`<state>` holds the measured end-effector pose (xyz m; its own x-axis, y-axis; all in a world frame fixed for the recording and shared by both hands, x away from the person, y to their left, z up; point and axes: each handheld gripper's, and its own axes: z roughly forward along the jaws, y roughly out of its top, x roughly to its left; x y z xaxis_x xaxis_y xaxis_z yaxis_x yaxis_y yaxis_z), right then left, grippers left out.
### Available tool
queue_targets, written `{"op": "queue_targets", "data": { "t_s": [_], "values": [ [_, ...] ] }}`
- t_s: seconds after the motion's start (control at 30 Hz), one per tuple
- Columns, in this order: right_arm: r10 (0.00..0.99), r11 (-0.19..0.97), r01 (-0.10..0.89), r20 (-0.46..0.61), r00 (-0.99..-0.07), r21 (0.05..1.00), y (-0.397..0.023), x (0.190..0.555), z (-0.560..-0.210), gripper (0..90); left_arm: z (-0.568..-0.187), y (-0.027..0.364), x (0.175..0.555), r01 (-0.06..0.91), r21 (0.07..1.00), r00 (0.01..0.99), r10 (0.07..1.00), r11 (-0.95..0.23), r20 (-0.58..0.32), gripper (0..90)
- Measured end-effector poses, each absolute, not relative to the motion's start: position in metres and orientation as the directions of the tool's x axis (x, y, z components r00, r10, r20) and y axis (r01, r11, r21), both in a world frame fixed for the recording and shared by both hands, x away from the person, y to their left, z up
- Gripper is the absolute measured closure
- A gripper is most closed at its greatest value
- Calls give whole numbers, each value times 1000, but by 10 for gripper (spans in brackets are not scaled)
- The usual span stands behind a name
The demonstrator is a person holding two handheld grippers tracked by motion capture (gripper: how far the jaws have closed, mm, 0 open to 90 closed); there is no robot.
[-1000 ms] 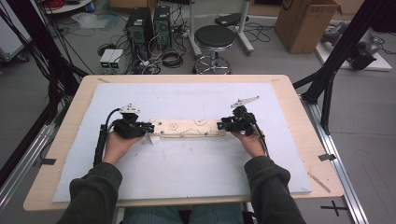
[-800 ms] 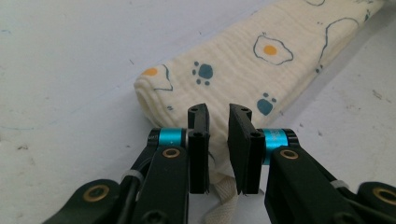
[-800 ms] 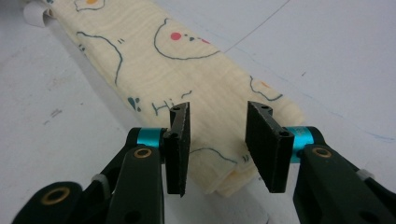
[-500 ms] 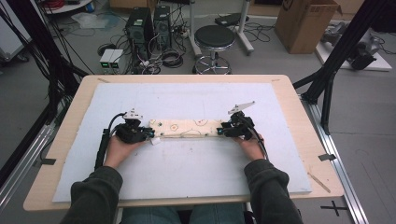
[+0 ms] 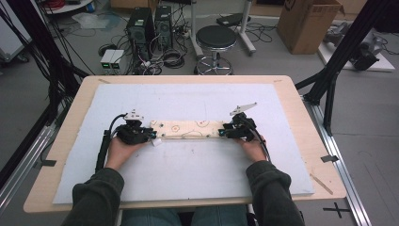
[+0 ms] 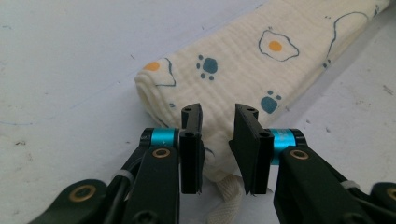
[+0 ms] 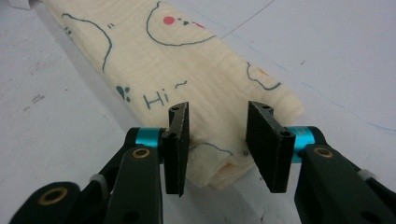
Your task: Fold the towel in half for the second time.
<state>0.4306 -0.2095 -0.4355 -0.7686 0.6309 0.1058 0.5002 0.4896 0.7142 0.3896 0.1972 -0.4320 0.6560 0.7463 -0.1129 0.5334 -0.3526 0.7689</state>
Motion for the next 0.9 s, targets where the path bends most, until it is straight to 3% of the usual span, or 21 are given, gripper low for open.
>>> {"op": "queue_targets", "data": {
  "t_s": [0.33,0.73,0.9],
  "values": [
    [636,452,499,126,-762,739,-212,429,-430,510,-424,202,387,520,797,658,739,-307,-145,617],
    [663,385,516,160,-731,765,-217,423,-420,343,-413,204,379,497,827,664,728,-261,-169,544],
    [667,370,526,175,-724,765,-217,420,-417,277,-409,203,375,491,835,664,727,-249,-174,465]
  ]
}}
